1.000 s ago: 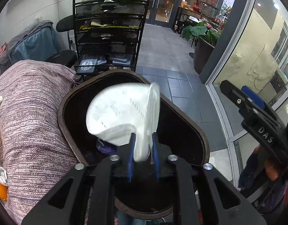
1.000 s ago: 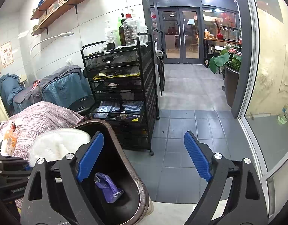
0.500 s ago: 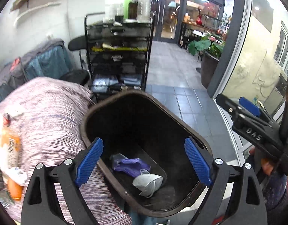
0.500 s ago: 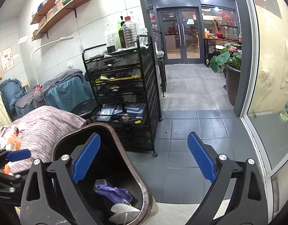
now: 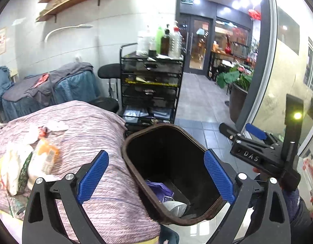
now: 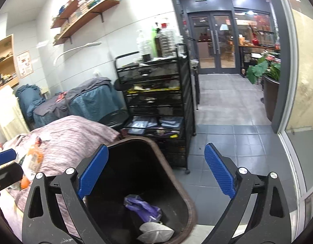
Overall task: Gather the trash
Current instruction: 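Return both tools to the bed and grasp the yellow mesh sponge with the left gripper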
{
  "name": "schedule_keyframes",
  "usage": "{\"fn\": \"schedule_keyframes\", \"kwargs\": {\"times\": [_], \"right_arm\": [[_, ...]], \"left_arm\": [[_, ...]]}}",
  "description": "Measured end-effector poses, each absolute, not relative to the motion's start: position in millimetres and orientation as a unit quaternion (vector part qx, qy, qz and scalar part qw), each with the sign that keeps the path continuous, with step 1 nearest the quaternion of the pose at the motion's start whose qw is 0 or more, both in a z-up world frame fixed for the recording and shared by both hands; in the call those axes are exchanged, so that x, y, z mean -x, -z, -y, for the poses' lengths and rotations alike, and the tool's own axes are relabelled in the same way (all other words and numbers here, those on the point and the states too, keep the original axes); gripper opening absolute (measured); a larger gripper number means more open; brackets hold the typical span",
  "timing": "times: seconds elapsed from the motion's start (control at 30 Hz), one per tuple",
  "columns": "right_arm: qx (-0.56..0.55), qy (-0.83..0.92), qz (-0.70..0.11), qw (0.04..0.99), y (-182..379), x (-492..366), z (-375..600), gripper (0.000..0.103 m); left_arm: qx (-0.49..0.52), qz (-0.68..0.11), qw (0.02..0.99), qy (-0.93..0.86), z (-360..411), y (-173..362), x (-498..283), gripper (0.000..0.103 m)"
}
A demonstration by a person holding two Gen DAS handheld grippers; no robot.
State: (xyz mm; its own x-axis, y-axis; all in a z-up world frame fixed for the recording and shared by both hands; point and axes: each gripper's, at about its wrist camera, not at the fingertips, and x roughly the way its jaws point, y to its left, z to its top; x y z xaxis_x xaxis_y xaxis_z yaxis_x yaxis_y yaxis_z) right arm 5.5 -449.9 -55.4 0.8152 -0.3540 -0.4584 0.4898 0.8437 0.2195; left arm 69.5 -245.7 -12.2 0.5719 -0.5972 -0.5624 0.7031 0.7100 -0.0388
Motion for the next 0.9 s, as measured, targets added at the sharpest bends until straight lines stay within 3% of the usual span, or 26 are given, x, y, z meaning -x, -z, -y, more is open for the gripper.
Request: {"fn": "schedule_keyframes", "kwargs": {"times": [0.3, 0.9], "right_arm": [[-0.143, 0.124, -0.200, 0.961, 40.1, -33.6, 396.6, 0.094], [-0.102, -0.060, -0.254, 0.960, 33.9, -108.8, 283.6, 0.094]], "left_arm": [[-0.073, -0.256, 0.917, 0.299, 183.0, 5.1, -73.1, 0.095], [0.017, -0.302, 0.947, 0.111, 1.4, 31.7, -119.8, 0.096]]}}
